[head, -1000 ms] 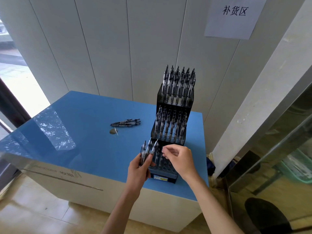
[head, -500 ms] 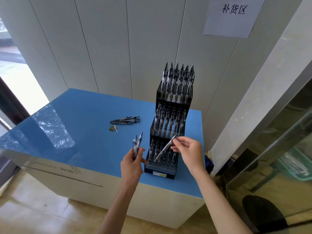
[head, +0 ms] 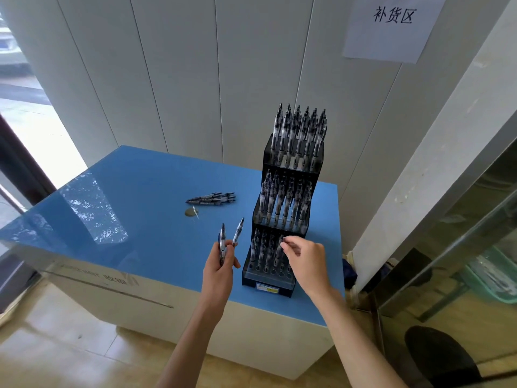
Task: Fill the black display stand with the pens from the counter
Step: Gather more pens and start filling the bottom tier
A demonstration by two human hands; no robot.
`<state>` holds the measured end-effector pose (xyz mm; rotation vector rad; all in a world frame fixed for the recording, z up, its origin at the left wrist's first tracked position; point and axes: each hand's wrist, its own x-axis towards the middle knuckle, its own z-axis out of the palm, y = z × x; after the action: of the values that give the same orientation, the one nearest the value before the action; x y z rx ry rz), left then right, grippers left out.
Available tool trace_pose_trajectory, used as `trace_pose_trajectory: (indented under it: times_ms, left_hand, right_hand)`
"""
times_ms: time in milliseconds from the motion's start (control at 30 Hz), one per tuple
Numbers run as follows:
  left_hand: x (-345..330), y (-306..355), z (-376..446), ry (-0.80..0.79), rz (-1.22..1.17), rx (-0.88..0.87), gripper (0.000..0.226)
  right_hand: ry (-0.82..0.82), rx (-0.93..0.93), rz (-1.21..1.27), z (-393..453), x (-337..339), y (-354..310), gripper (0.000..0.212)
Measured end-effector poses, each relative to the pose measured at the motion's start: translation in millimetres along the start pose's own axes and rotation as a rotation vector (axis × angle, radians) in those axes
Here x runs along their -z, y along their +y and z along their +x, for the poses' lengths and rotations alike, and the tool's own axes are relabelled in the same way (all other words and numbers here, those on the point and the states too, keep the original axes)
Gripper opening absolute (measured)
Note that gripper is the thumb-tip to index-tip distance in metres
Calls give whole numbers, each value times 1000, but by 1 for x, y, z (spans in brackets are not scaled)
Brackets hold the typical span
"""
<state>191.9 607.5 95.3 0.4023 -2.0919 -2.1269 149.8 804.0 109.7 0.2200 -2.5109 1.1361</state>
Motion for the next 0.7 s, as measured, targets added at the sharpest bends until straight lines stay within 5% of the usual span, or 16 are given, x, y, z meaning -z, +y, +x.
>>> trace_pose_trajectory:
  times_ms: [267, 700]
  left_hand:
    - [3, -2, 2, 42, 16, 8, 23]
    - [-8, 11, 3, -64, -52, -5, 15]
  right_hand:
    - [-126, -86, -29, -7, -15, 11, 16]
    - [-96, -132, 133, 11, 1, 1, 16]
